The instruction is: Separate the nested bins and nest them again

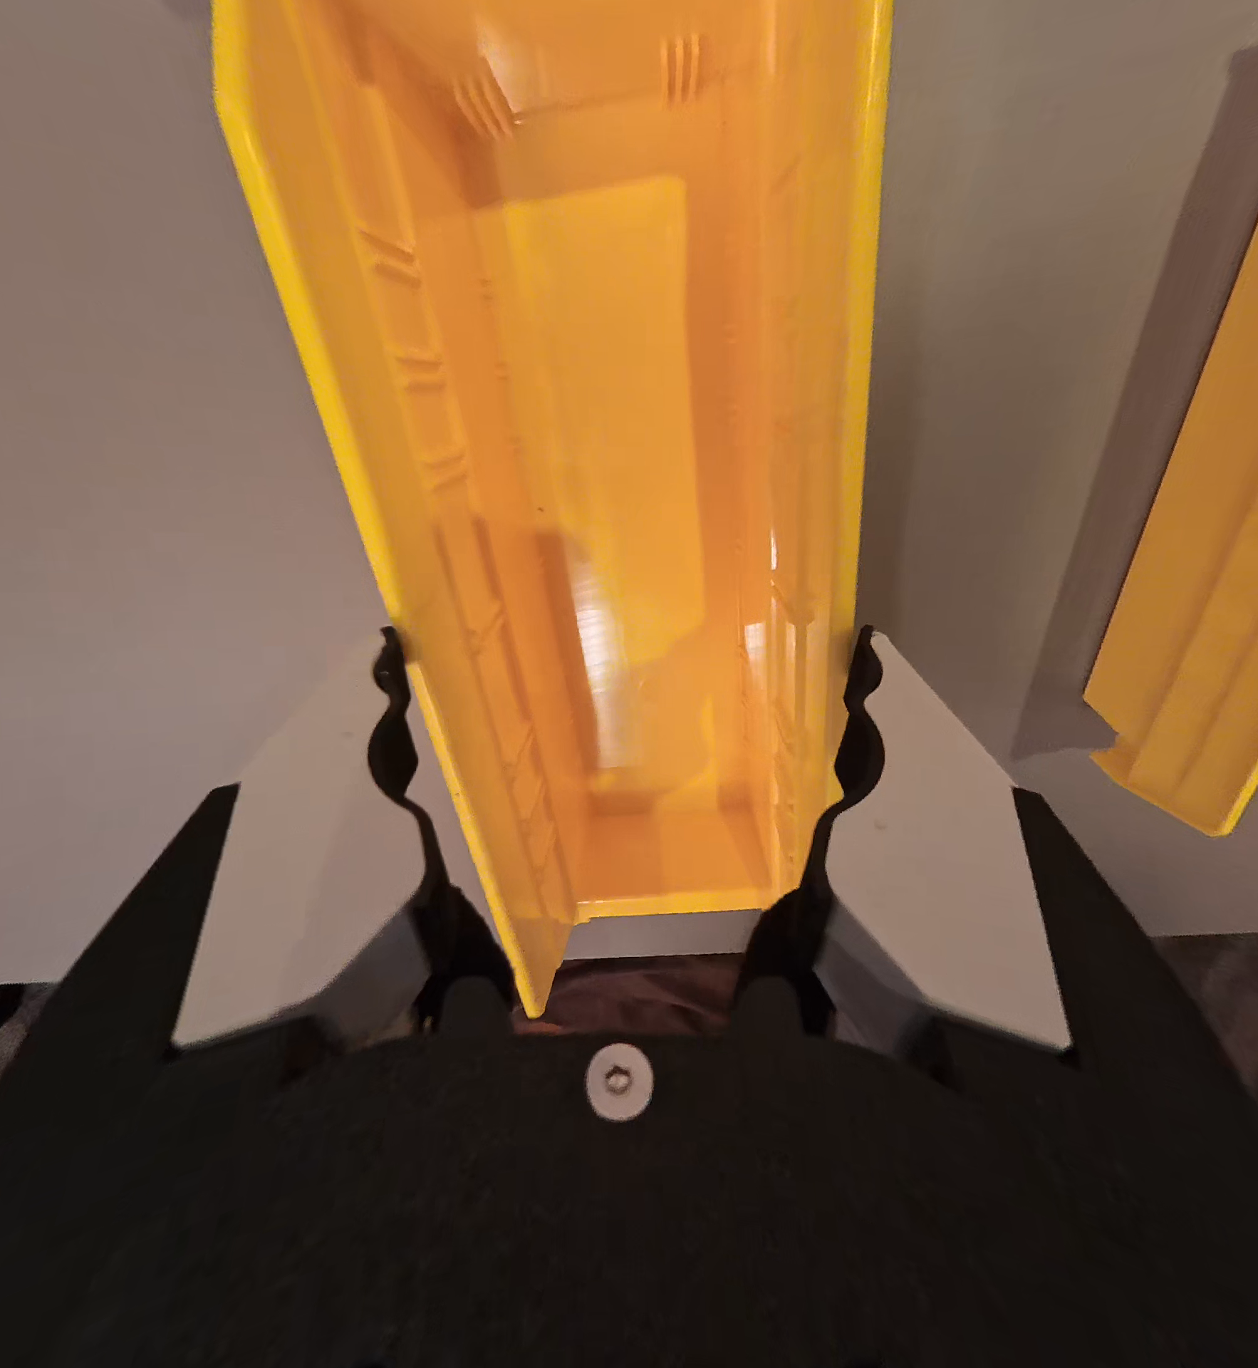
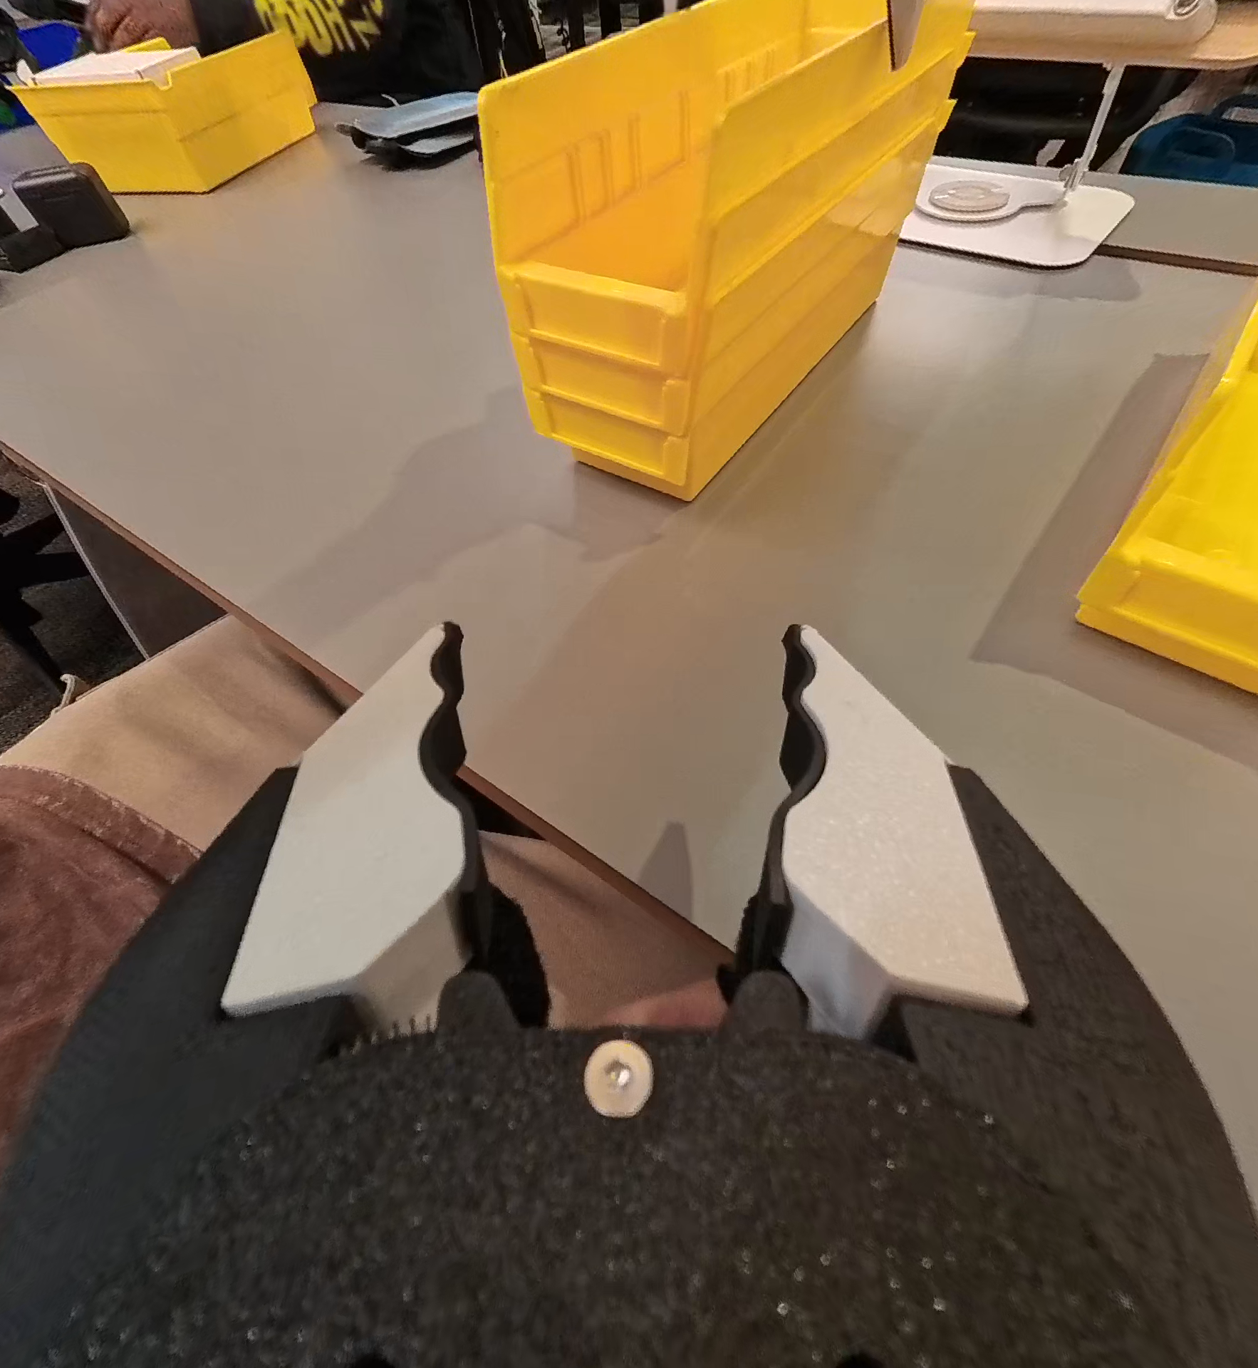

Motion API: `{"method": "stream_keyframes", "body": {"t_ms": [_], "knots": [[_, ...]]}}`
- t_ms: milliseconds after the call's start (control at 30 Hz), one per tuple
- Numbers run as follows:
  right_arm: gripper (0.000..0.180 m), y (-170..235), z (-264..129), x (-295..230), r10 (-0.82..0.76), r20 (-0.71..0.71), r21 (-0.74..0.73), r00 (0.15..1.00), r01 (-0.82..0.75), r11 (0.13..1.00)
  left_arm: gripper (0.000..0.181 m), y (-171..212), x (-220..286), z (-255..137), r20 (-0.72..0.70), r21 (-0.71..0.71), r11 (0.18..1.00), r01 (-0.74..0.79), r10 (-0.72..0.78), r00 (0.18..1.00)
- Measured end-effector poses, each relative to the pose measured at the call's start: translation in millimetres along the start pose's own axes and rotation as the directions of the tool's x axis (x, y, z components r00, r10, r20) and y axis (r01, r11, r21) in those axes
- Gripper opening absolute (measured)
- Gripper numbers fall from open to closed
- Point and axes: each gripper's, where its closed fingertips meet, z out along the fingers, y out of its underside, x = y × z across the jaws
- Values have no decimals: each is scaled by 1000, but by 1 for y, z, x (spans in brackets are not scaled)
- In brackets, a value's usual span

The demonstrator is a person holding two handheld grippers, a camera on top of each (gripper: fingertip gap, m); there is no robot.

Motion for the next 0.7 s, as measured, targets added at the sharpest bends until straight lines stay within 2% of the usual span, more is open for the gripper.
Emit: {"method": "stream_keyframes", "body": {"t_ms": [300,500,700], "knots": [[87,0,0,1,2,2,-2,1000,-2,1000,97,5,0,-5,15,-35,999,-21,21,1000],[86,0,0,-1,0,8,-1,1000,0,1000,96,5,0,-9,11,-40,999,-31,31,999],[86,0,1,-3,-2,13,-5,1000,2,1000,96,-3,-2,-30,11,-9,1000,-30,30,999]]}}
